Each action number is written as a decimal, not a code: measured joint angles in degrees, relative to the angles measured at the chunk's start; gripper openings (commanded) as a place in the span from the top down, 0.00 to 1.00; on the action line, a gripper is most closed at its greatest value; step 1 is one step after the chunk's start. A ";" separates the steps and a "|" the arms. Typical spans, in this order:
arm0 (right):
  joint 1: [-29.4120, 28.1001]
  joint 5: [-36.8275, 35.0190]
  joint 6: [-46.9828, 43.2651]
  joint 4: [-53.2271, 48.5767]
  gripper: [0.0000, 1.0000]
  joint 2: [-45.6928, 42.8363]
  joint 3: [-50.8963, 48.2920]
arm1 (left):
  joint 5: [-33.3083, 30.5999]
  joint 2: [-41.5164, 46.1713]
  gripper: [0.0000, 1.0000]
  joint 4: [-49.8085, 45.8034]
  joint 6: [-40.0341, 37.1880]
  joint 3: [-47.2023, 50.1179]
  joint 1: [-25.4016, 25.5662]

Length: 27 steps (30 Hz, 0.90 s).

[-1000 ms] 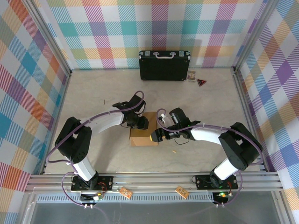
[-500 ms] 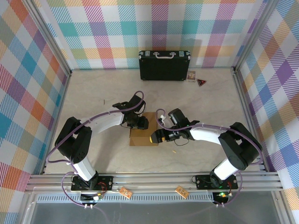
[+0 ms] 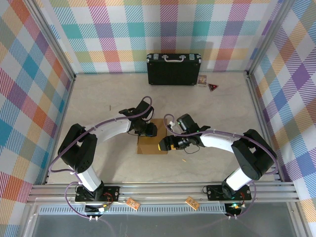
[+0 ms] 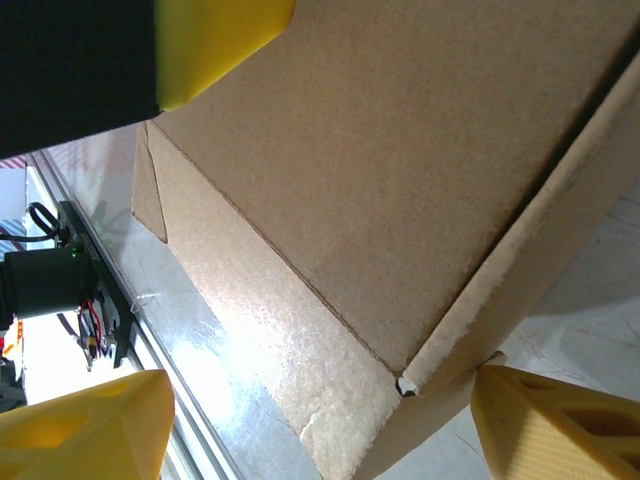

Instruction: Fold the paper box

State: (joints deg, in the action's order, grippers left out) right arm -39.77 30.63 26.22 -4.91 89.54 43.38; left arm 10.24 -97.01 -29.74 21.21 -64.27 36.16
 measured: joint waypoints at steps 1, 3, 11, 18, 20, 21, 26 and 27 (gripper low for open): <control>-0.13 0.00 0.04 -0.55 0.24 0.02 0.35 | 0.02 0.00 0.65 0.00 0.00 0.02 0.00; -0.66 -0.09 0.20 -1.66 0.25 0.11 1.14 | 0.02 0.00 0.65 0.02 0.00 0.02 0.00; -2.34 -1.25 0.59 -3.80 0.36 1.75 2.21 | 0.04 0.22 0.65 0.44 0.00 0.37 0.00; -2.32 -2.12 1.88 -4.31 0.67 2.19 2.23 | 0.04 0.44 0.65 0.98 -0.02 0.76 0.00; -2.32 -2.25 2.10 -4.24 0.79 2.19 2.23 | 0.07 0.44 0.65 1.01 -0.02 0.76 0.00; -2.32 -2.40 2.36 -4.42 0.85 2.19 2.23 | 0.07 0.44 0.65 1.05 -0.02 0.76 0.00; -2.21 -2.43 4.17 -4.83 1.00 2.19 2.23 | 0.13 0.46 0.65 1.11 -0.02 0.87 0.00; -2.21 -2.34 4.33 -4.81 1.00 2.19 2.23 | 0.13 0.50 0.65 1.22 -0.02 0.96 0.00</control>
State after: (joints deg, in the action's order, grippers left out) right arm -41.98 28.29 30.55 -9.72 91.72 45.60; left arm 10.37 -96.51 -28.51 21.19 -63.31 36.16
